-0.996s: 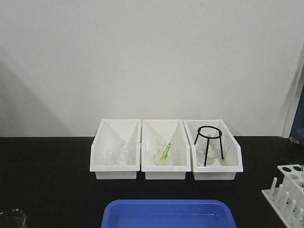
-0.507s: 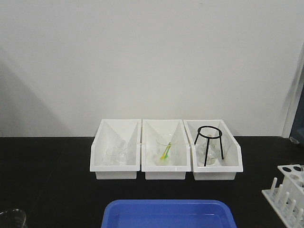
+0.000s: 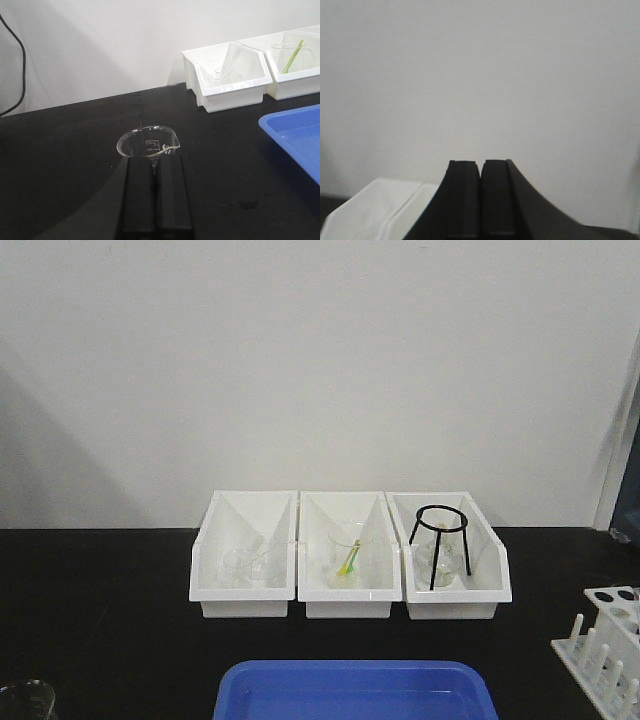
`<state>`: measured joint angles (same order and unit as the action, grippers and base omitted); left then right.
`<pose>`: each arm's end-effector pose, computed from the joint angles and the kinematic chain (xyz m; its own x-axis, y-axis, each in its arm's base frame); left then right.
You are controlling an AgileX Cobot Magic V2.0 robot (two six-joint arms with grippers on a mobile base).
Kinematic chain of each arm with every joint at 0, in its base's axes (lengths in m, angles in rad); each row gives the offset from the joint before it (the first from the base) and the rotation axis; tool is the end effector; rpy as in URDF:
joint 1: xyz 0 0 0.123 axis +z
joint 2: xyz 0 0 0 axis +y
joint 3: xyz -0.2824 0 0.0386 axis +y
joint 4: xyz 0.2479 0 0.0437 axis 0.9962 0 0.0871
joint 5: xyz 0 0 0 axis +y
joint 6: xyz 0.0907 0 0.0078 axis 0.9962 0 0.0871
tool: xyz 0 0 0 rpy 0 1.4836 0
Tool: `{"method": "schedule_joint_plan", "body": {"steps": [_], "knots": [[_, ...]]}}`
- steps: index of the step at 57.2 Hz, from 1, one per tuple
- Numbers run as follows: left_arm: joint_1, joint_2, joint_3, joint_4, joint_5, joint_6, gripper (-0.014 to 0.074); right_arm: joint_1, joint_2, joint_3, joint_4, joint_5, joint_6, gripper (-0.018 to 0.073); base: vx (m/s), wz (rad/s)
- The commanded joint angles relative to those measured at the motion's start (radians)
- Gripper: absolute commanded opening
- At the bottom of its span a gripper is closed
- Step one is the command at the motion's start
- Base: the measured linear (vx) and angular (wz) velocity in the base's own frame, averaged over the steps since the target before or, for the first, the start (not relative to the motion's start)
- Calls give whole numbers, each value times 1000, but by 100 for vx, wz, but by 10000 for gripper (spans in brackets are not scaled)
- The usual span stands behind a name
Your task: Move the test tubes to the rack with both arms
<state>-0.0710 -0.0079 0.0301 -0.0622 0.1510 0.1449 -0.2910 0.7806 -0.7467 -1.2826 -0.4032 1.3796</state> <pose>0.0566 -0.0049 0.1896 -0.0784 0.0891 -0.9929 0.0871 0.9928 0.0822 0.1620 -0.0129 0.3990 0.1539 0.0703 -0.9856 -0.1084 0.9926 0.0538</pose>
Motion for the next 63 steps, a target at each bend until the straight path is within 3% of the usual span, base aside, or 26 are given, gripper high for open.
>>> {"method": "schedule_joint_plan", "body": {"steps": [1,5,10,17,21,24,31,46,54,63], "knots": [[2,-20,26,-2,-80,0,-20,0,-5,-26,245,228,-176,-7,0,0],[2,-20,26,-2,-80,0,-20,0,-8,-26,450,340,-389,-7,0,0],[2,-20,26,-2,-80,0,-20,13,-33,-26,696,468,-744,-7,0,0],[2,-20,26,-2,-80,0,-20,92,-114,-26,1004,650,-1235,-7,0,0],[2,-20,26,-2,-80,0,-20,145,-174,-10,1145,731,-1433,-7,0,0],[2,-20,26,-2,-80,0,-20,174,-231,35,1225,736,-1517,-7,0,0],[2,-20,26,-2,-80,0,-20,203,-398,243,1290,626,-1535,-7,0,0],[2,-20,26,-2,-80,0,-20,203,-744,737,1283,382,-1345,-7,0,0],[2,-21,26,-2,-80,0,-20,209,-790,783,1271,485,-1321,-7,0,0],[2,-19,26,-2,-80,0,-20,209,-800,788,1263,484,-1318,-7,0,0]]}}
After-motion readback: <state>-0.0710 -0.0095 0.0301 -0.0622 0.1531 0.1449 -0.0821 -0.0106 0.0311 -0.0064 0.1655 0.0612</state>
